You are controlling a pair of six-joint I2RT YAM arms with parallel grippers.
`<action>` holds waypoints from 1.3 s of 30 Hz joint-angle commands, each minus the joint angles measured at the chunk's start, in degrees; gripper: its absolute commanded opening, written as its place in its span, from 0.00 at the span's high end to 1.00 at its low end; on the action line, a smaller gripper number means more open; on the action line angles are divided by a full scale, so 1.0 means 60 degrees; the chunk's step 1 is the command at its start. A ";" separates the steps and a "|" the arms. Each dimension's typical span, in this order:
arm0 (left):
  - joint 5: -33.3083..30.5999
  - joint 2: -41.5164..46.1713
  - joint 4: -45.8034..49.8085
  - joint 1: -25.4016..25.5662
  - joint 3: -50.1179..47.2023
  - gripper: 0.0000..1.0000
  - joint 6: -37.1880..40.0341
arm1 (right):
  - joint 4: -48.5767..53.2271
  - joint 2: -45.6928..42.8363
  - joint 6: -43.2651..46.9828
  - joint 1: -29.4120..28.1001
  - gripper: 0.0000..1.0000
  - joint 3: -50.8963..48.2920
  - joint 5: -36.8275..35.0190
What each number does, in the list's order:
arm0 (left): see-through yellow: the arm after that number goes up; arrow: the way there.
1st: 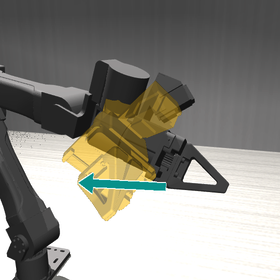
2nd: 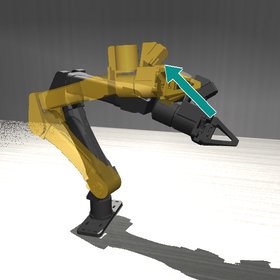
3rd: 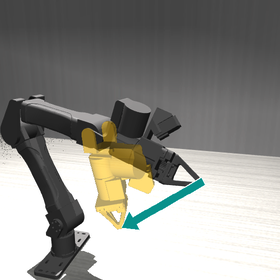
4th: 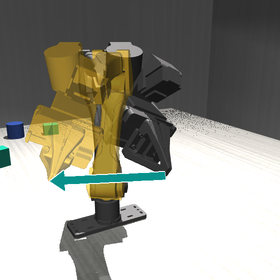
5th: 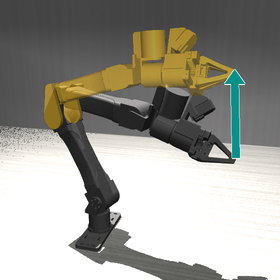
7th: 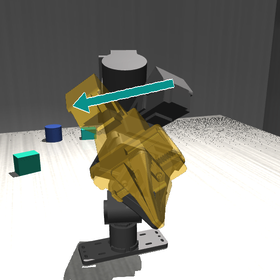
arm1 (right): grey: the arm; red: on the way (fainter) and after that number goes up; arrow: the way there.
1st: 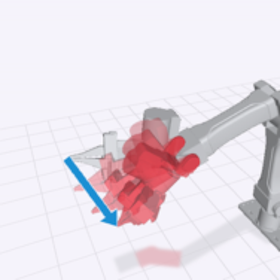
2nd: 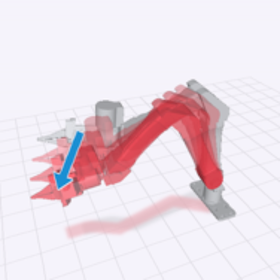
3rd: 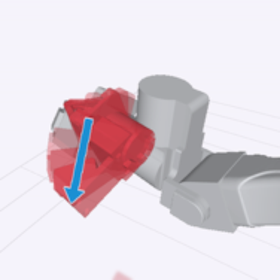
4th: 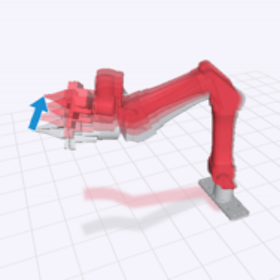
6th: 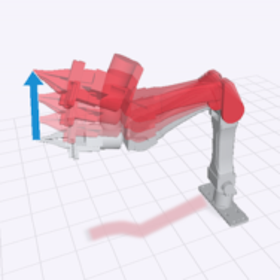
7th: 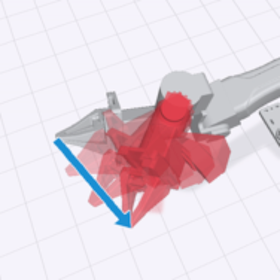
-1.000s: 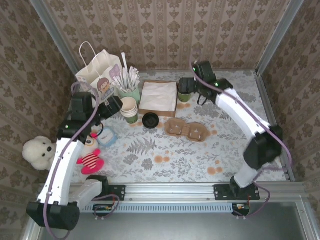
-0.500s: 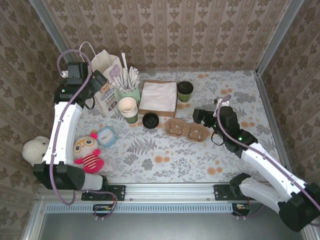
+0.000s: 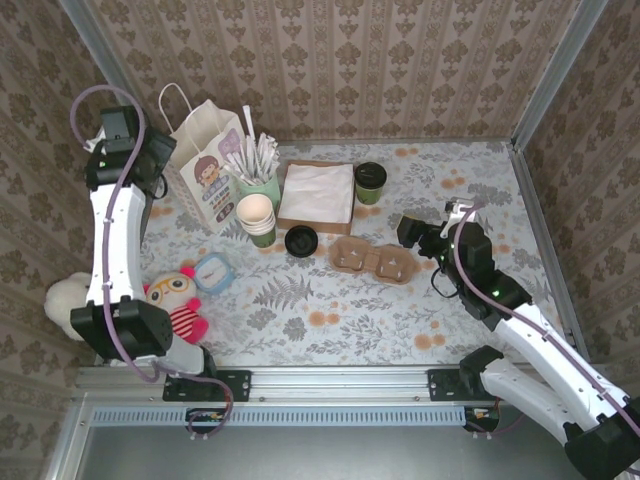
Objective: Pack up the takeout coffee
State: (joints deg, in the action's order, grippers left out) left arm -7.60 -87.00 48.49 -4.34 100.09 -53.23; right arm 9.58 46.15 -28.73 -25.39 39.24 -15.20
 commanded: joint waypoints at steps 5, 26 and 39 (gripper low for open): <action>0.0276 -0.1334 0.2171 -0.0024 0.1979 0.22 0.0081 | 0.0069 0.0246 -0.0311 0.0042 0.00 0.0197 -0.0281; 0.0495 -0.3853 0.2936 0.0004 0.3884 0.67 0.0255 | 0.0245 0.0276 -0.0939 0.0042 0.00 0.0124 -0.0809; 0.0695 -0.3500 0.2169 -0.0039 0.3483 1.00 0.0342 | -0.0020 0.0630 -0.0850 0.0034 0.00 0.0183 -0.0632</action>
State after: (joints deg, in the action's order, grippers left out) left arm -4.19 -110.08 63.22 -4.23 121.84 -51.31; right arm 9.61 49.89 -33.45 -25.39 39.24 -18.31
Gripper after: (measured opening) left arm 0.046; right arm 0.999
